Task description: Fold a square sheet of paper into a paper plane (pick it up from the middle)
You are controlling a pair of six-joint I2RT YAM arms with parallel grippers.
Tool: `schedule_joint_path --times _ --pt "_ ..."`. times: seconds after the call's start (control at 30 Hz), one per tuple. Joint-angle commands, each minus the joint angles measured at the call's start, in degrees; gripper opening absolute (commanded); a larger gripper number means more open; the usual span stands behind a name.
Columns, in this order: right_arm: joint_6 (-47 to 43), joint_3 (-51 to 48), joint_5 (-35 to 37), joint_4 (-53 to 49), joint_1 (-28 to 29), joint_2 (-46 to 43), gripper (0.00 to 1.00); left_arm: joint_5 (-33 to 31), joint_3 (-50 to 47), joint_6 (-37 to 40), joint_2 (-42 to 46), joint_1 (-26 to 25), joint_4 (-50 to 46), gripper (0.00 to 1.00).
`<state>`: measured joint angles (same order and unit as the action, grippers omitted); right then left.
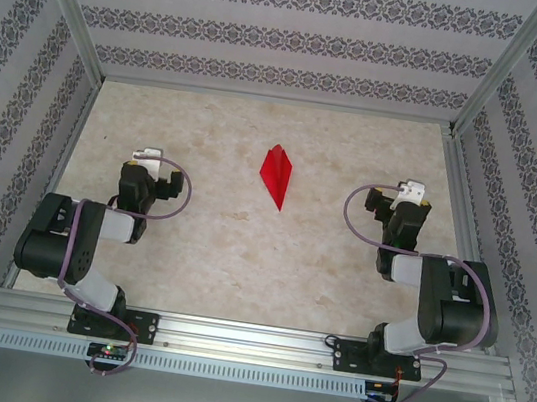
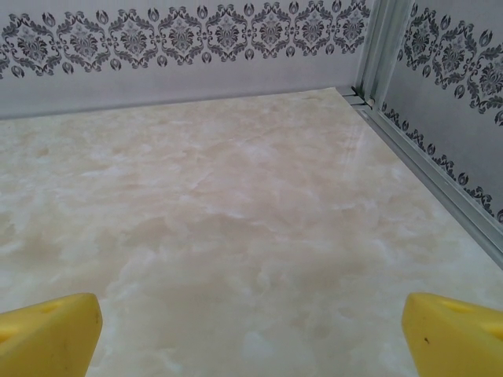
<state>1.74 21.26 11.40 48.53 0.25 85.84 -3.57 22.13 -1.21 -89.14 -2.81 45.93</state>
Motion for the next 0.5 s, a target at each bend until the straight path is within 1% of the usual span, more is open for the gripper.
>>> schedule_joint_path --times 0.0,0.07,0.47 --pt "-0.42 0.45 -0.94 2.55 -0.25 0.18 0.98 -1.67 0.98 1.81 -0.25 -0.88 2.71 1.0" --pt "-0.46 0.45 -0.96 2.53 -0.28 0.2 0.98 1.24 1.8 2.95 -0.23 -0.88 1.14 1.0" --pt "-0.48 0.45 -0.99 2.61 -0.28 0.07 0.98 1.36 2.12 3.23 -0.43 -0.97 0.76 1.0"
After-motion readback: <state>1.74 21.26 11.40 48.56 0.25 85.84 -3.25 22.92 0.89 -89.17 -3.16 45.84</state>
